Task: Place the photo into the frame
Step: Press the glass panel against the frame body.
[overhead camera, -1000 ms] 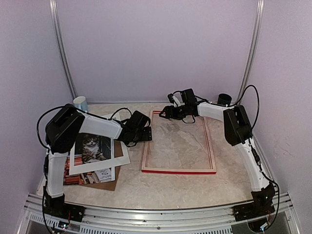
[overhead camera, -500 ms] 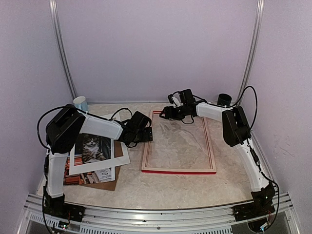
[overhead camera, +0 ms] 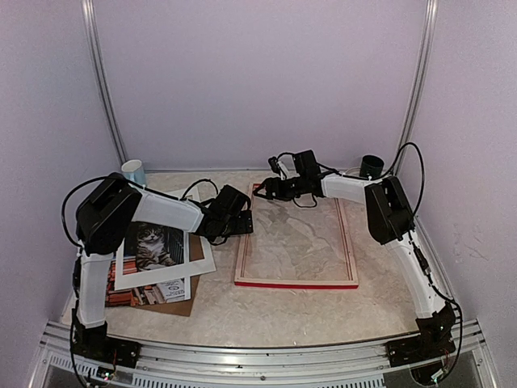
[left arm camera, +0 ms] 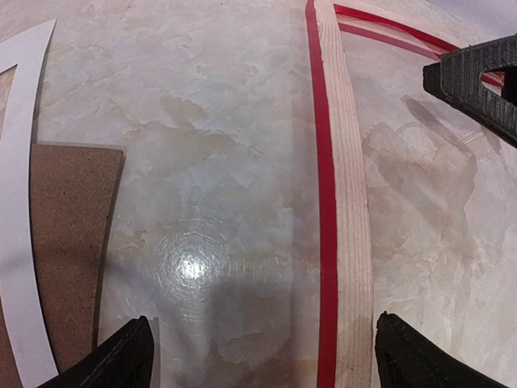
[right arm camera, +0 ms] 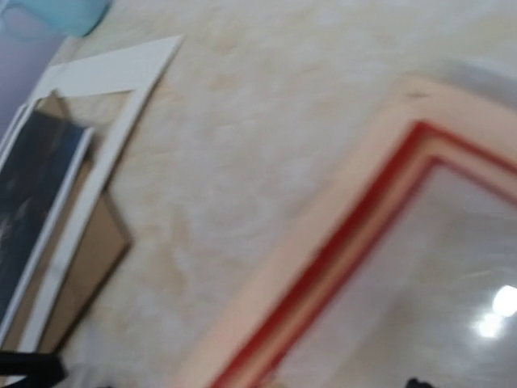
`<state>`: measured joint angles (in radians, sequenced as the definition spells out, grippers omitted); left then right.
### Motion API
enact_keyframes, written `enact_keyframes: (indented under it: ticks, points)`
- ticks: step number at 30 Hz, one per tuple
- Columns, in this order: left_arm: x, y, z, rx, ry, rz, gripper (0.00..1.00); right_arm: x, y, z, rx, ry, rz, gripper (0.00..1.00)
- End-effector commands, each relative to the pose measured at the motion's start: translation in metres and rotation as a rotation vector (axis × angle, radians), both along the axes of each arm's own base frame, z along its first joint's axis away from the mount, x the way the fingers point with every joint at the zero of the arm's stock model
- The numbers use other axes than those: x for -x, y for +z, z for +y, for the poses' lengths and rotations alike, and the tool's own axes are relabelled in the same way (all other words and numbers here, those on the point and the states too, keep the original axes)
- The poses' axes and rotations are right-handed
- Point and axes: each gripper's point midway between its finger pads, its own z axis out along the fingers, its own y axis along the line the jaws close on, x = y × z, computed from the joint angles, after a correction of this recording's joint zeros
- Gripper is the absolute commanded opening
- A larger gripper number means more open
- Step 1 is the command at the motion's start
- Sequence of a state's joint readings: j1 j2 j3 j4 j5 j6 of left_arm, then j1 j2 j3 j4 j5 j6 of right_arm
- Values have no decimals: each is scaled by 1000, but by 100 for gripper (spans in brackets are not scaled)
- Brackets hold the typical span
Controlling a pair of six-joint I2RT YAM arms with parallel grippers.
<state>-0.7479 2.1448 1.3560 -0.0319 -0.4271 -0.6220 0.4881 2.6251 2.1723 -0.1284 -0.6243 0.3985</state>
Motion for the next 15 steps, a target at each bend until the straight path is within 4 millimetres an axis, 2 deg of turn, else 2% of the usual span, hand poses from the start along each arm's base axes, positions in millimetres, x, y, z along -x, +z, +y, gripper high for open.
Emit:
enact_keyframes:
  ticks: [1,3,9,15]
  points:
    - [1,10,-4,18,-3,-26,94,16,16,24,-45,84,-26,77]
    - [2,10,-5,20,-4,-26,94,19,12,26,-26,82,-17,77]
    - [3,13,-7,35,-8,-41,95,16,-26,11,96,-14,62,77]
    - [7,14,-6,33,-5,-45,95,11,-42,-1,181,-73,76,77]
